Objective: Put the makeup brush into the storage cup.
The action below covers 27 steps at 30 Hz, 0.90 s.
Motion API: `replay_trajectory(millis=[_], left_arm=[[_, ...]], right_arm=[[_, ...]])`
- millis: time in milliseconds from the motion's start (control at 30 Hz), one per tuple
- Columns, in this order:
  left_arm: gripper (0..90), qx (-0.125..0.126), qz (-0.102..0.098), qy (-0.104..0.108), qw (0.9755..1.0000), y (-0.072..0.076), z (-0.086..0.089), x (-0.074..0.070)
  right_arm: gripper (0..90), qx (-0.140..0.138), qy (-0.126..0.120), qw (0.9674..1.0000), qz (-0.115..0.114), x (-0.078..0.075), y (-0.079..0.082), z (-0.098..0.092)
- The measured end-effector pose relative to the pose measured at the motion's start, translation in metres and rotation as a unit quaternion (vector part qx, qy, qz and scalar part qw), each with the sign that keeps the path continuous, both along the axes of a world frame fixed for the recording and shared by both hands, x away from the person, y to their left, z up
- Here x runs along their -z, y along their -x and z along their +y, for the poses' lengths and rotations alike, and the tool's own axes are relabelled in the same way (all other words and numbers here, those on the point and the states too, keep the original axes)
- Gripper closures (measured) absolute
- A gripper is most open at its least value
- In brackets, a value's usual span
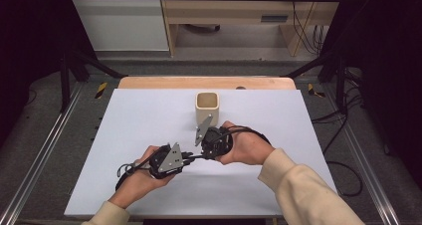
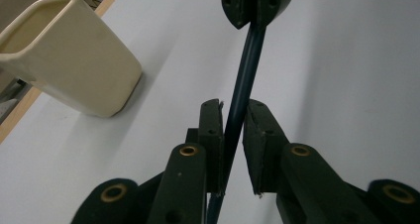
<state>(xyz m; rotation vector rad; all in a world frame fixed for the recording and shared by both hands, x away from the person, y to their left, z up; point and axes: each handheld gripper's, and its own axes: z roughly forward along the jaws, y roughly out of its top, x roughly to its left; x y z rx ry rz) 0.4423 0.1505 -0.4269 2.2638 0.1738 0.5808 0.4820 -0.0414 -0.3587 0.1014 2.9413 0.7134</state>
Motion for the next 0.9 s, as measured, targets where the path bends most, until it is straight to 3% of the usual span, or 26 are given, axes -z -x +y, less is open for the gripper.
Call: replay_trajectory(millis=[167,200,233,267,300,333,367,400,467,500,567,600,633,667,700,767,800,833,900], left_arm=[[83.5,0.016,0.006,-0.01,0.9998,0.003,-0.002,0.002],[83.6,0.013,0.011,-0.005,0.9998,0.004,-0.003,0.003],[83.6,0.013,0.011,-0.005,0.9998,0.004,-0.003,0.003],[83.6,0.011,0.013,-0.005,0.9998,0.004,-0.002,0.004],[83.6,0.007,0.013,0.0,0.9999,0.003,-0.001,0.004],[83.6,0.003,0.015,0.004,0.9999,0.002,0.0,0.005],[83.6,-0.001,0.015,0.007,0.9999,0.001,0.002,0.005],[83.6,-0.006,0.016,0.008,0.9998,-0.001,0.004,0.005],[83.6,-0.024,0.018,0.029,0.9991,-0.006,0.01,0.005],[83.6,-0.024,0.018,0.029,0.9991,-0.006,0.01,0.005],[83.6,-0.036,0.02,0.046,0.9981,-0.009,0.013,0.005],[83.6,-0.047,0.019,0.059,0.9969,-0.013,0.016,0.004],[83.6,-0.047,0.019,0.059,0.9969,-0.013,0.016,0.004],[83.6,-0.06,0.02,0.075,0.9952,-0.016,0.02,0.002],[83.6,-0.06,0.02,0.075,0.9952,-0.016,0.02,0.002],[83.6,-0.071,0.016,0.085,0.9937,-0.017,0.023,0.001],[83.6,-0.083,0.014,0.092,0.9922,-0.019,0.028,-0.001],[83.6,-0.083,0.014,0.092,0.9922,-0.019,0.028,-0.001],[83.6,-0.097,0.017,0.112,0.9888,-0.02,0.031,-0.001]], right_arm=[[82.6,-0.005,-0.001,1.0,0.005,0.0,0.0,0.0],[74.4,-0.001,-0.015,0.9999,0.005,-0.001,-0.002,-0.002],[74.4,-0.001,-0.015,0.9999,0.005,-0.001,-0.002,-0.002],[61.8,0.007,-0.03,0.9995,-0.002,-0.004,-0.002,-0.004],[61.8,0.007,-0.03,0.9995,-0.002,-0.004,-0.002,-0.004],[52.0,0.014,-0.05,0.9986,-0.004,-0.007,-0.002,-0.008],[52.0,0.014,-0.05,0.9986,-0.004,-0.007,-0.002,-0.008],[45.4,0.026,-0.058,0.998,-0.005,-0.009,-0.002,-0.009],[32.9,0.047,-0.091,0.9945,-0.02,-0.015,-0.002,-0.016],[32.9,0.047,-0.091,0.9945,-0.02,-0.015,-0.002,-0.016],[20.5,0.072,-0.117,0.9899,-0.034,-0.02,-0.002,-0.02],[14.6,0.089,-0.144,0.9845,-0.043,-0.024,-0.002,-0.024],[14.6,0.089,-0.144,0.9845,-0.043,-0.024,-0.002,-0.024],[11.2,0.111,-0.175,0.9773,-0.043,-0.028,-0.003,-0.029],[11.2,0.111,-0.175,0.9773,-0.043,-0.028,-0.003,-0.029],[8.0,0.127,-0.194,0.9716,-0.049,-0.03,-0.003,-0.033],[5.5,0.146,-0.207,0.9661,-0.052,-0.029,-0.004,-0.038],[5.5,0.146,-0.207,0.9661,-0.052,-0.029,-0.004,-0.038],[5.8,0.152,-0.233,0.9591,-0.053,-0.027,-0.006,-0.043]])
